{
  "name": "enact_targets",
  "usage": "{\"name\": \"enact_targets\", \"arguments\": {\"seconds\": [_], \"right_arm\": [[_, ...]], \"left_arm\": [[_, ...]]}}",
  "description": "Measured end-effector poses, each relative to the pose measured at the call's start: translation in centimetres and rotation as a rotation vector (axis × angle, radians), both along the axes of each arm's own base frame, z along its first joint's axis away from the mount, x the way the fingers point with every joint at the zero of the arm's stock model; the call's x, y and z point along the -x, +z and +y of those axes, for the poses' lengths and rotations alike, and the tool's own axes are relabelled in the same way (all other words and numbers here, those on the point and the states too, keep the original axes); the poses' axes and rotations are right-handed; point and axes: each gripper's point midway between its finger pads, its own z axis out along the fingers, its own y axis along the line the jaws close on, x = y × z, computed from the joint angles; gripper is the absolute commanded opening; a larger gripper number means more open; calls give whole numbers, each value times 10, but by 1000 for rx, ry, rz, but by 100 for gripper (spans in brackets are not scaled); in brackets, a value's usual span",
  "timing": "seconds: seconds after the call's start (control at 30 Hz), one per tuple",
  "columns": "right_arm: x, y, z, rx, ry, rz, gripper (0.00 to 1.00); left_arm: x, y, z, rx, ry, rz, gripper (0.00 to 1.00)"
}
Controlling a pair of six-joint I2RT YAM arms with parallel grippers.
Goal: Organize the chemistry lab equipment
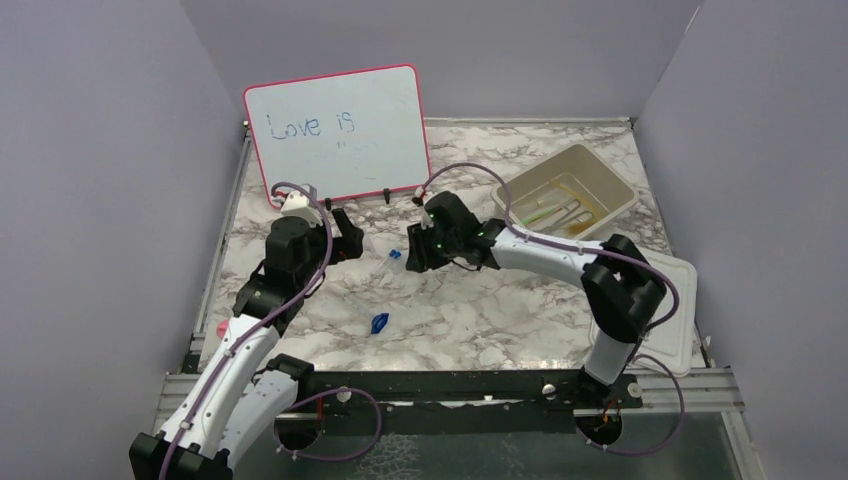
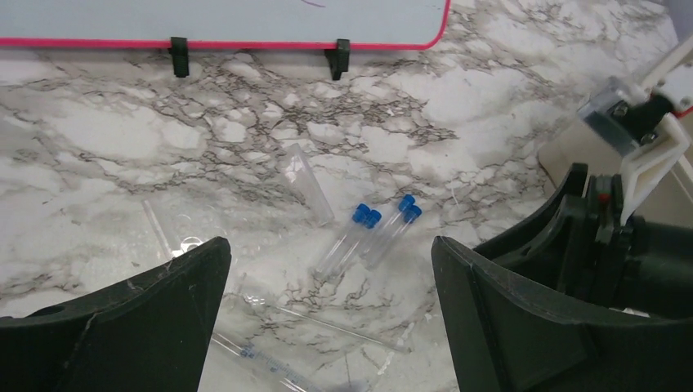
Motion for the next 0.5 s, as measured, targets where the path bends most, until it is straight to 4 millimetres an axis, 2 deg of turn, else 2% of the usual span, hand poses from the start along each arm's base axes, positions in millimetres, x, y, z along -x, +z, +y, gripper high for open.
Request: {"name": "enact_targets", "arguments": {"seconds": [0.17, 0.33, 0.5], "right_arm": [[25, -33, 26, 52, 73, 56, 46], [38, -39, 54, 91, 153, 22, 47], [44, -41, 73, 127, 226, -35, 42]], "left_arm": [[0, -12, 17, -38, 97, 46, 91], [2, -17, 41, -78, 227, 74, 89], [6, -9, 62, -90, 343, 51, 85]]}}
